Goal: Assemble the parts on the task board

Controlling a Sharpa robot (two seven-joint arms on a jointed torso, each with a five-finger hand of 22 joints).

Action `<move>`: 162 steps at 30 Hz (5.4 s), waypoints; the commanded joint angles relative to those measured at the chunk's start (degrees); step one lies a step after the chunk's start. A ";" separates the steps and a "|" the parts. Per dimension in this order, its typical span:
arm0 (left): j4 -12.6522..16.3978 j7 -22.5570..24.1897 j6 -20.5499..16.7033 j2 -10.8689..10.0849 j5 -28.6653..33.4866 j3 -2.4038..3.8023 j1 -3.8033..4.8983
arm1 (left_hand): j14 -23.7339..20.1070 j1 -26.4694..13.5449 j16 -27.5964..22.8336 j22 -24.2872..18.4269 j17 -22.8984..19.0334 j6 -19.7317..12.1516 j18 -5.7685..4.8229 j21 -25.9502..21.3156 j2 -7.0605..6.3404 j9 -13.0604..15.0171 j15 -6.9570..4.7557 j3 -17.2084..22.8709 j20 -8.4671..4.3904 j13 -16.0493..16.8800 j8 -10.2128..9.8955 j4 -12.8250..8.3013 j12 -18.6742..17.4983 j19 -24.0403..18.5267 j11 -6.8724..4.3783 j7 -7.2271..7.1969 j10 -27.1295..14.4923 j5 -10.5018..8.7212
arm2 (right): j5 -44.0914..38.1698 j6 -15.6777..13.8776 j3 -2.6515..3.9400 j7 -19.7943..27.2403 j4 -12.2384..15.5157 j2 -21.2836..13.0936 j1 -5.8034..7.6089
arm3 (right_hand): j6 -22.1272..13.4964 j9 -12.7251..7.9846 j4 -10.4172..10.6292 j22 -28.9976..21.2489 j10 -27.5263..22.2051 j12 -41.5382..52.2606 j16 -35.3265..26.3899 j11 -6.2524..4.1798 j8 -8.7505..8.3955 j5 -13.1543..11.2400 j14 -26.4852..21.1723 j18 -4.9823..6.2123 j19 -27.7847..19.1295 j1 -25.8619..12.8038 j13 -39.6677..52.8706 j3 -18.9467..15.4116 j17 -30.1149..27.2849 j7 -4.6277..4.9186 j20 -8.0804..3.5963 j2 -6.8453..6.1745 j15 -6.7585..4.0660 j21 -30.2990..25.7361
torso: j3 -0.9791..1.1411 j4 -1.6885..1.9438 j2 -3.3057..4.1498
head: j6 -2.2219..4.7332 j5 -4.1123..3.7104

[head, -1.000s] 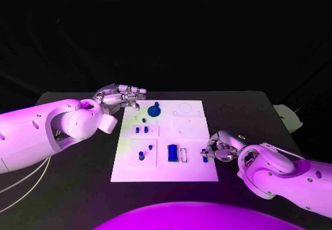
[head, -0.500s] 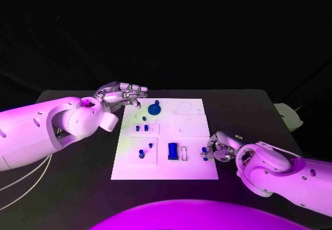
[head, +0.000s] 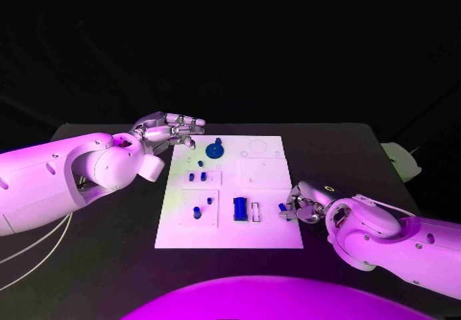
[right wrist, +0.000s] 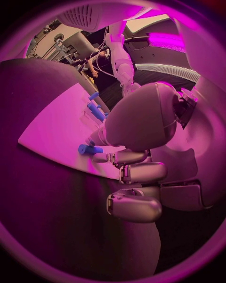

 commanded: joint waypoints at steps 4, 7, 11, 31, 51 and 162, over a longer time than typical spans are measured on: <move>0.10 0.42 0.88 0.11 0.21 0.03 0.04 | -0.26 -0.52 0.37 -0.09 -0.08 -0.47 0.37 -0.35 -0.18 0.08 0.07 -0.08 0.17 0.08 0.35 0.09 0.42 0.02 -0.01 0.13 -0.53 0.04 | -4.36 3.83 -0.42 -0.74 -0.56 0.48 -0.80 | 0.60 -0.38 -5.39 10.47 0.09 -0.67 0.00 -0.42 -0.76 -2.03 4.79 -0.05 0.04 9.18 -2.61 6.73 9.06 0.10 -0.47 2.88 -0.41 0.16 | 0.03 0.06 -0.02 | -0.09 0.48; 0.08 0.40 0.88 0.06 0.21 0.02 0.04 | -0.26 -0.52 0.37 -0.09 -0.08 -0.47 0.37 -0.35 -0.18 0.08 0.07 -0.08 0.17 0.08 0.35 0.09 0.42 0.02 -0.01 0.13 -0.53 0.04 | -5.75 5.07 -0.42 -0.74 -0.70 0.56 -0.85 | 1.25 -0.58 -6.66 10.48 0.17 -0.84 -0.01 -0.19 -1.30 -2.20 4.79 -0.06 0.01 7.74 -2.69 9.93 9.11 0.36 -0.14 1.29 -0.11 0.14 | -0.04 0.02 -0.07 | 0.02 0.54; 0.09 0.39 0.87 0.04 0.21 0.02 0.04 | -0.26 -0.52 0.37 -0.09 -0.08 -0.47 0.37 -0.35 -0.18 0.08 0.07 -0.08 0.17 0.08 0.35 0.09 0.42 0.02 -0.01 0.13 -0.53 0.04 | -6.78 6.08 -0.42 -0.80 -0.85 0.62 -0.87 | 1.69 -0.81 -7.15 10.43 0.16 -0.99 -0.10 -0.29 -1.89 -2.03 4.77 0.00 -0.05 5.44 -2.76 12.60 9.03 0.17 -0.08 0.00 -0.19 -0.07 | -0.08 0.02 0.01 | 0.04 0.43; 0.17 0.27 0.78 0.00 0.19 0.02 0.03 | -0.27 -0.47 0.39 -0.11 -0.08 -0.50 0.37 -0.38 -0.16 0.08 0.06 -0.05 0.17 0.07 0.37 0.07 0.47 0.04 -0.01 0.13 -0.60 0.05 | -5.39 0.30 -0.34 -1.29 1.89 0.55 -0.58 | 1.23 0.81 -7.67 10.77 0.81 -0.85 0.19 -0.27 -2.03 6.05 4.95 -0.25 0.54 -3.45 -2.56 24.98 9.70 0.16 -0.11 -3.22 -0.22 1.22 | -0.03 0.00 -0.02 | -0.03 0.33; 0.22 0.13 1.20 0.06 0.13 0.02 0.03 | -0.28 -0.32 0.42 -0.13 -0.10 -0.55 0.39 -0.40 -0.15 0.08 0.04 0.01 0.15 0.06 0.42 -0.04 0.56 0.07 -0.02 0.12 -0.67 0.07 | 5.41 -7.33 -0.13 -0.86 3.98 3.33 0.64 | 0.94 1.34 -6.77 10.70 0.83 -0.69 0.21 -0.20 -2.05 6.30 4.96 -0.20 0.49 -6.96 -2.37 26.78 9.76 0.22 -0.06 -5.00 -0.16 0.98 | -0.02 0.04 0.04 | 0.03 0.23; 0.21 -0.99 2.01 -0.22 -0.81 0.03 0.04 | -0.33 -0.17 0.46 -0.17 -0.15 -0.65 0.38 -0.45 -0.10 0.07 0.04 0.09 0.12 0.04 0.54 -0.13 0.79 0.15 0.01 0.16 -0.84 0.07 | 5.17 -0.71 -0.13 -0.04 1.74 5.20 -0.35 | 3.70 4.20 2.90 11.36 3.35 3.53 1.26 -1.26 0.17 9.10 5.37 -0.69 1.45 -9.96 1.31 6.15 11.55 -1.14 -0.82 -1.58 -1.01 3.77 | 0.08 0.05 0.09 | -0.24 0.32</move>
